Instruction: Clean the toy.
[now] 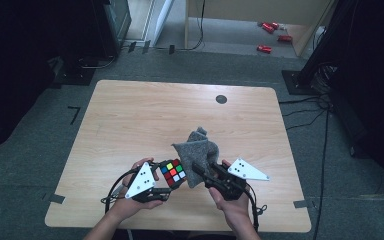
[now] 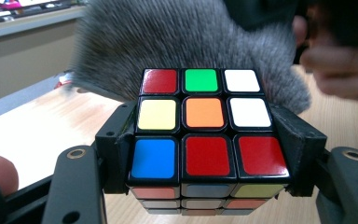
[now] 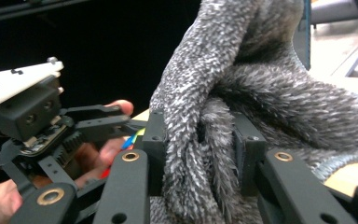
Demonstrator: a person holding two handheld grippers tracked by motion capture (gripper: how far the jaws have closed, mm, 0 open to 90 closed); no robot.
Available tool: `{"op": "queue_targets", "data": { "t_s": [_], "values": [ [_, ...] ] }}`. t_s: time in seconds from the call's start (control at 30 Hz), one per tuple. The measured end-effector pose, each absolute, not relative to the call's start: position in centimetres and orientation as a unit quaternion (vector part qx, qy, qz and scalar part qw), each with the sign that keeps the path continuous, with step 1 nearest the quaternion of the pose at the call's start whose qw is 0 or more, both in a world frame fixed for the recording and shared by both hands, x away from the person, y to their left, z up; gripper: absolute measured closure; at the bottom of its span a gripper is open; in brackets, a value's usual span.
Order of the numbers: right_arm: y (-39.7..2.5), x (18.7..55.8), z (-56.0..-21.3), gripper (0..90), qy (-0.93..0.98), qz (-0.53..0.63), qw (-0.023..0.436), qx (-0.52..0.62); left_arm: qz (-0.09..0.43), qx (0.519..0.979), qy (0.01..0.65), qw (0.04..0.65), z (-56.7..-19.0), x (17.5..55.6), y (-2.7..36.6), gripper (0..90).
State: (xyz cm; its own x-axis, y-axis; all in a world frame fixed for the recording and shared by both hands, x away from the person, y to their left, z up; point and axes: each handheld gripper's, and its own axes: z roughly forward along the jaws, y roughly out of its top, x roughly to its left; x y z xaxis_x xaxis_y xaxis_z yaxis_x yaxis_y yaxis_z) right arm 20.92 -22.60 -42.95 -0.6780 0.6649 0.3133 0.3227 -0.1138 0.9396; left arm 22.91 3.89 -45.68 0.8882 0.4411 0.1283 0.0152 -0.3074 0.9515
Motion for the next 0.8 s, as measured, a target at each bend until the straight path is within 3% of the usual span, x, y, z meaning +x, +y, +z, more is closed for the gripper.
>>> {"op": "queue_targets", "data": {
  "t_s": [0.3, 0.63, 0.8],
  "values": [
    [-22.3, 22.3, -45.7, 65.5, 0.690, 0.573, 0.135, 0.420, 0.182, 0.766, 0.152, 0.597, -44.9, 23.0, 4.7, 34.5],
    [-22.2, 21.3, -43.9, 65.3, 0.663, 0.632, 0.121, 0.383, 0.182, 0.777, 0.152, 0.583, -45.1, 22.9, 4.4, 34.5],
    [-22.6, 22.4, -45.7, 65.4, 0.672, 0.600, 0.097, 0.422, 0.164, 0.742, 0.177, 0.625, -44.3, 23.4, 5.5, 34.6]
  ]
}}
